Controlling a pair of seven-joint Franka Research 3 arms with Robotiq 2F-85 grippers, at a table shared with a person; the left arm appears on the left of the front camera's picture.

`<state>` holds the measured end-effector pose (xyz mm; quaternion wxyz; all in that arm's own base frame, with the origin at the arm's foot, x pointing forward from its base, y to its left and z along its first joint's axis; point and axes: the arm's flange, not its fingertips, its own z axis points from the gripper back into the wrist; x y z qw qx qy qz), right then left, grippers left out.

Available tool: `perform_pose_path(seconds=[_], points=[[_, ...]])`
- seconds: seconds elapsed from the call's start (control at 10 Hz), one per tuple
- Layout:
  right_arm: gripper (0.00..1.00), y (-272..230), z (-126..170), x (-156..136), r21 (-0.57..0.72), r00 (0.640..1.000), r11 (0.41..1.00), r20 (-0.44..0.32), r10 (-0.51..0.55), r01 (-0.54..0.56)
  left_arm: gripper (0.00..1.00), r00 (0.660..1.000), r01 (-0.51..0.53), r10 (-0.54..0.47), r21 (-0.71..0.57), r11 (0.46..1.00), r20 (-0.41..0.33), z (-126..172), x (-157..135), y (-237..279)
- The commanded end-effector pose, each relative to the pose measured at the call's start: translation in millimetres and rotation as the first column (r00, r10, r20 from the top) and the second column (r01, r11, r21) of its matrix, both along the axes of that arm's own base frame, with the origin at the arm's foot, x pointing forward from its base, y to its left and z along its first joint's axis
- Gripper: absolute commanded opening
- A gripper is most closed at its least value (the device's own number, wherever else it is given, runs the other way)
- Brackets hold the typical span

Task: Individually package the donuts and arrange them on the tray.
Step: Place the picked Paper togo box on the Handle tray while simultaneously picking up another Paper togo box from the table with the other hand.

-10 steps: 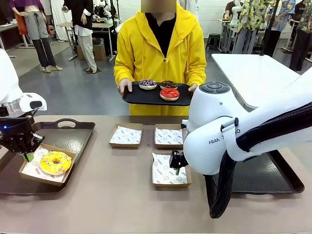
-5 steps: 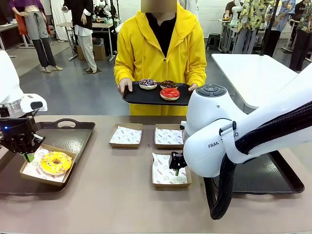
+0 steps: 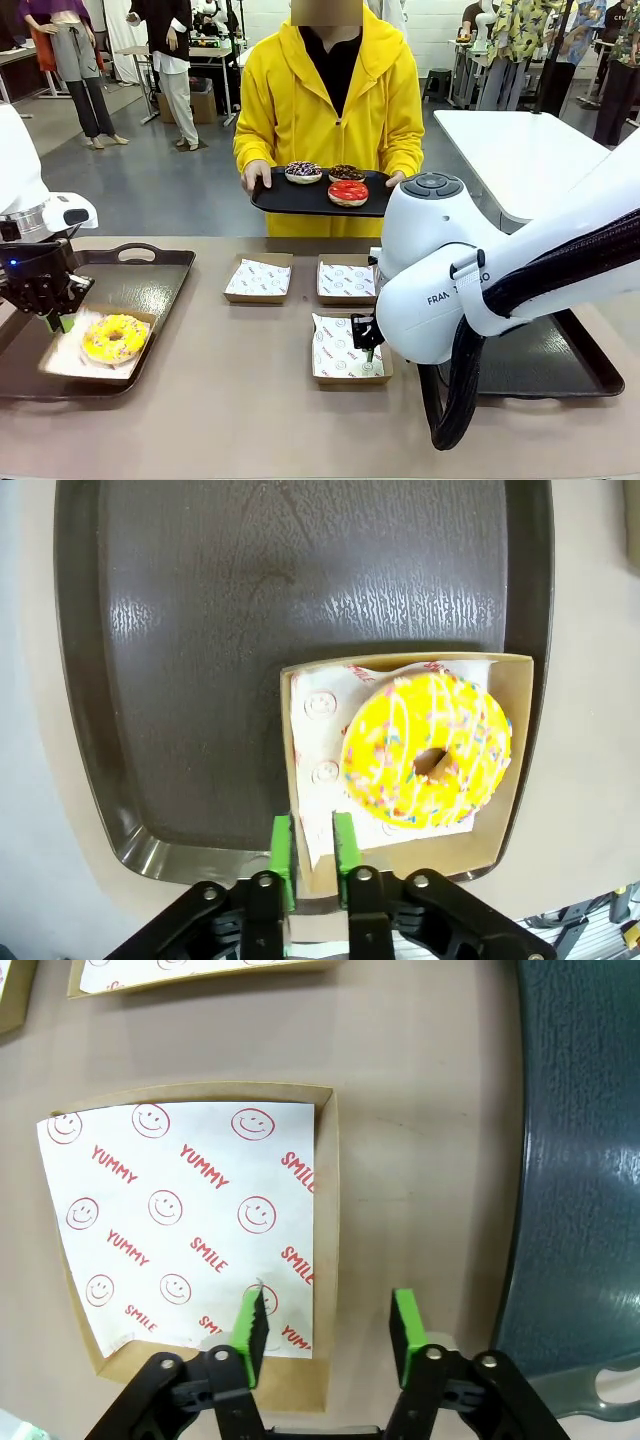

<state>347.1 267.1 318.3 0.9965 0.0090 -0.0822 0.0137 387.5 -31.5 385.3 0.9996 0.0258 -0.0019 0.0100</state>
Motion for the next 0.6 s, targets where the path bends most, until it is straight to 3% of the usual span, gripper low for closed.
perform_pose_path(seconds=[0.0,0.1,0.2,0.4,0.5], points=[[0.0,5.9,-6.2,4.1,0.001,1.0,1.0,0.019,-0.02,0.02,1.0,1.0,0.005,-0.006,0.023,1.0,0.008,-3.6,1.1,2.1],[0.0,5.6,-6.2,3.6,0.002,1.0,1.0,0.019,-0.021,0.02,1.0,1.0,0.006,-0.006,0.02,1.0,0.004,-3.6,1.1,2.2],[0.0,5.0,-6.2,3.1,0.001,1.0,1.0,0.02,-0.022,0.021,0.8,1.0,0.005,-0.005,0.017,1.0,0.0,-3.8,0.6,2.2],[0.0,3.5,-6.5,2.9,0.003,0.999,1.0,0.019,-0.027,0.027,1.0,1.0,0.005,-0.005,0.013,1.0,-0.003,-3.8,0.3,2.4],[0.0,3.0,-6.9,2.8,0.003,0.999,1.0,0.019,-0.03,0.03,1.0,1.0,0.004,-0.004,0.011,1.0,-0.005,-4.3,0.2,2.3]])
